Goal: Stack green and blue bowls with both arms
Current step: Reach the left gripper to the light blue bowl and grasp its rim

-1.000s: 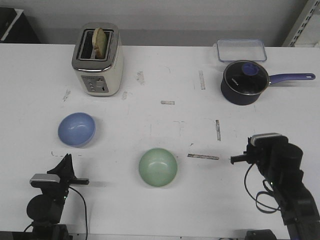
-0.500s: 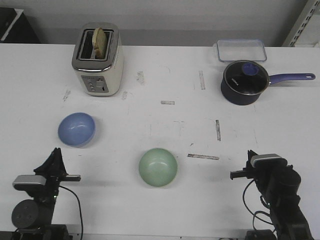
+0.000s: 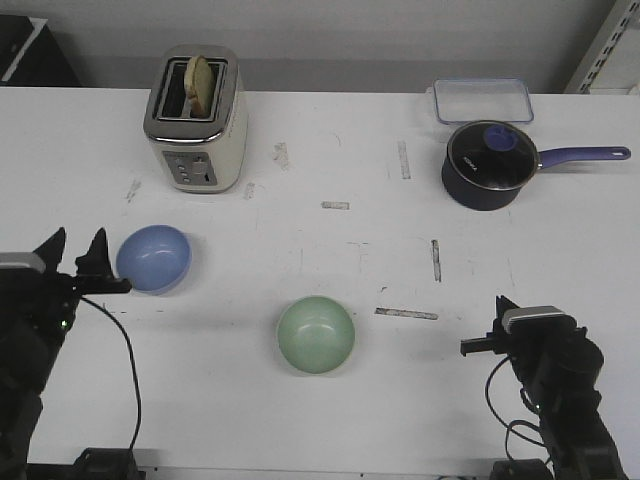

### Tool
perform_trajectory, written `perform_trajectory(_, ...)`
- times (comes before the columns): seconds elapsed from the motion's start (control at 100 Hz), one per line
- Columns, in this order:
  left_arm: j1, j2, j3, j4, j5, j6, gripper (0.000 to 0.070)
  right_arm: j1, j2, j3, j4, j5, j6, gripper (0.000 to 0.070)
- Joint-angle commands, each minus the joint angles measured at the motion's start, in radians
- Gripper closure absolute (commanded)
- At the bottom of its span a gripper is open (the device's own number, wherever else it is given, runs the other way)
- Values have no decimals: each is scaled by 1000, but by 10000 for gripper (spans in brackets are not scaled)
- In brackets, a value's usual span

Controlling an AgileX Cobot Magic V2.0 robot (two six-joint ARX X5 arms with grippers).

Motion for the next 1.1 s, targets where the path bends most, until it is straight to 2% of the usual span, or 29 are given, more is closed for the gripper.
perform_trajectory(0.0,3,74,44,-32,-19,6,163,1,6,5,12,0,-5,697)
perform_trajectory(0.11,14,174,56,-57,-78,0,163,1,6,5,12,0,-5,697)
perform_trajectory(0.27,97,339,56,-122,-76,-27,170,1,6,5,11,0,-6,697)
perform_trajectory(0.53,211,621,56,-163,36,-44,170,1,6,5,11,0,-6,697)
perform_trajectory(0.75,243,794,56,-163,52,-56,187,1,6,5,11,0,-5,697)
perform_trajectory(0.82,243,827,56,-164,52,-56,286,1,6,5,13,0,-5,697)
perform_trajectory(0.93,243,842,56,-169,55,-56,544,1,6,5,14,0,-5,697)
perform_trajectory(0.98,243,840,59,-168,55,-56,637,1,6,5,13,0,-5,697)
perform_trajectory(1.04,242,835,68,-169,55,-56,700,1,6,5,13,0,-5,697)
perform_trajectory(1.09,242,830,79,-169,55,-56,700,1,6,5,14,0,-5,697)
